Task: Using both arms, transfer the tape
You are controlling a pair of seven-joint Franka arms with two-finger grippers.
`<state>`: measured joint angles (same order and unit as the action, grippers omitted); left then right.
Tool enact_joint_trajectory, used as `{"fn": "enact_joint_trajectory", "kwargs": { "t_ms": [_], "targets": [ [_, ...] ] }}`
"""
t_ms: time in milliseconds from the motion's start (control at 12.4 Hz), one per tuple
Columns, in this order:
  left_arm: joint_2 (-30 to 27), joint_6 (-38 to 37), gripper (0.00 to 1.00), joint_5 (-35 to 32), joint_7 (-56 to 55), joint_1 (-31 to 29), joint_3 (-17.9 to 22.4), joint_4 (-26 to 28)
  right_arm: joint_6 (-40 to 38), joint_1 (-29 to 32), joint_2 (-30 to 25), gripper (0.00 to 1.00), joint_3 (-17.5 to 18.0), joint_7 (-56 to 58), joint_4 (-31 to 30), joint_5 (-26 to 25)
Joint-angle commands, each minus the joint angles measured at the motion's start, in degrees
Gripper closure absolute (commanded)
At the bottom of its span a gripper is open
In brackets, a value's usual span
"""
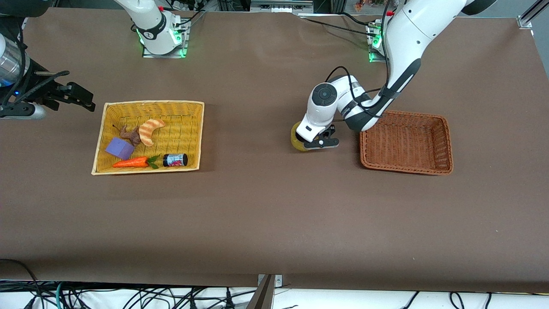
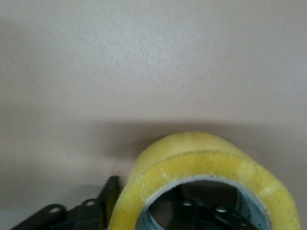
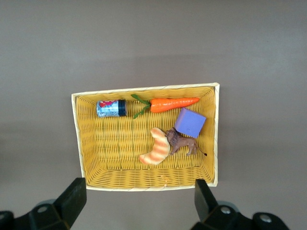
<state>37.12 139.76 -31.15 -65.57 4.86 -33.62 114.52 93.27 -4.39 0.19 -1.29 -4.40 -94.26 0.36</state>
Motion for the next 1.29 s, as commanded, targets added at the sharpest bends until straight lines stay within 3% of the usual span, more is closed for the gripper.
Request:
{"fn": "enact_joint_trajectory", "kwargs": {
  "t_ms": [0, 242, 404, 484, 646, 807, 969, 1211],
  "targets": [
    [-1.6, -0.5, 1.00, 2.3, -0.4, -0.6, -0.5, -0.1, -1.2, 0.7, -0.5, 0.00, 0.3, 0.8, 1.4, -0.1],
    [-4.8, -6.6, 1.00, 3.7, 1.7, -1.4, -1.2, -1.4, -3.0, 0.6, -0.2, 0.00, 0.5, 0.3, 1.6, 0.3],
    [-12.2, -19.7, 1.00, 14.1, 19.8, -3.7, -1.3, -4.2, -3.0, 0.6, -0.1, 0.00, 0.5, 1.1, 1.6, 0.1],
    [-16.6, -26.6, 1.00, 19.9, 31.0, -4.1, 2.0, -6.1, -2.7, 0.4, -0.1, 0.00, 0.5, 1.1, 1.6, 0.1],
    [-23.7, -32.6, 1.00, 24.2, 51.5, -2.9, 13.3, -6.7, -2.7, 0.3, -0.1, 0.00, 0.5, 0.8, 1.7, 0.1],
    [-26.3, -33.4, 1.00, 24.8, 68.7, -2.9, 22.8, -4.8, -2.9, 0.2, -0.1, 0.00, 0.9, 0.4, 2.0, 0.0],
    [-26.6, -31.8, 1.00, 24.8, 77.8, -3.0, 29.4, -2.5, -3.0, 0.1, -0.1, 0.00, 0.9, 0.4, 2.0, 0.0],
    [-28.9, -16.9, 1.00, 24.7, 81.3, -3.0, 32.6, 10.0, -3.2, 0.1, -0.2, 0.00, 0.9, 0.4, 1.9, 0.1]
  ]
}}
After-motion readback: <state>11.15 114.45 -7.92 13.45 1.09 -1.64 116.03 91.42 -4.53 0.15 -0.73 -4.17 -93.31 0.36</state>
